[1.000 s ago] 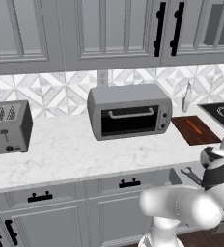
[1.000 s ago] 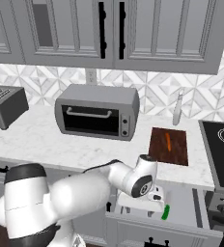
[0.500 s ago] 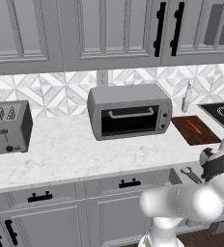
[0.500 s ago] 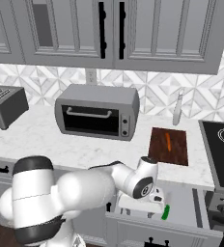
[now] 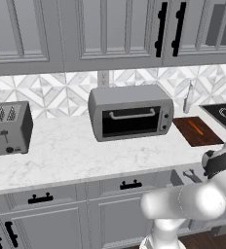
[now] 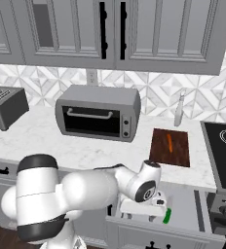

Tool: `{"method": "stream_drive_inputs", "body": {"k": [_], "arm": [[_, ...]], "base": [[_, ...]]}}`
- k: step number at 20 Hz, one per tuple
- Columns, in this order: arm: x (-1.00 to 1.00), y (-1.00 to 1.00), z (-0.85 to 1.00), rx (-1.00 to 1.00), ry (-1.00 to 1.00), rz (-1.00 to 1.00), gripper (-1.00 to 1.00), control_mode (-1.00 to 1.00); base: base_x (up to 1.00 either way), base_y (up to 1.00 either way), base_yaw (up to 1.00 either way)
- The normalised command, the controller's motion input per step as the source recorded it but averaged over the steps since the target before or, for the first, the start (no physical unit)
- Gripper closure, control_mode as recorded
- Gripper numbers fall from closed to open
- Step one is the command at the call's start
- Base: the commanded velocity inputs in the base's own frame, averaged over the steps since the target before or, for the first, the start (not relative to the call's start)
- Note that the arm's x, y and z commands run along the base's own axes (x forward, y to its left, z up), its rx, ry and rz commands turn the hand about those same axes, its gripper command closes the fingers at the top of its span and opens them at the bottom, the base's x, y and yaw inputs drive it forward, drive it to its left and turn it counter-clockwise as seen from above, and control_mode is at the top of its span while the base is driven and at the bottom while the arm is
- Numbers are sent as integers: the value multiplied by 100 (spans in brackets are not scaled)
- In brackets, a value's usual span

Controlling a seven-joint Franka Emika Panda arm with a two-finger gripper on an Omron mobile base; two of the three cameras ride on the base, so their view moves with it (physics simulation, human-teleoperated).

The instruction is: Place the appropriate cutting tool for cutting the carrot skin on the cutting board.

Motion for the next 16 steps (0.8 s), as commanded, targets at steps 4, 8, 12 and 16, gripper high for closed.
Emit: {"method": "stream_drive_inputs", "body": {"k": [4,8,12,16], "arm": [[-40,-1,-21,2,0,4,-100,-100],[-72,-12,-29,0,0,2,-100,-100],[-85,-16,-5,0,0,0,-100,-100],[-51,-6,0,0,0,0,-100,-100]], "base": [[0,0,0],[0,0,0],[0,0,0],[0,0,0]]}}
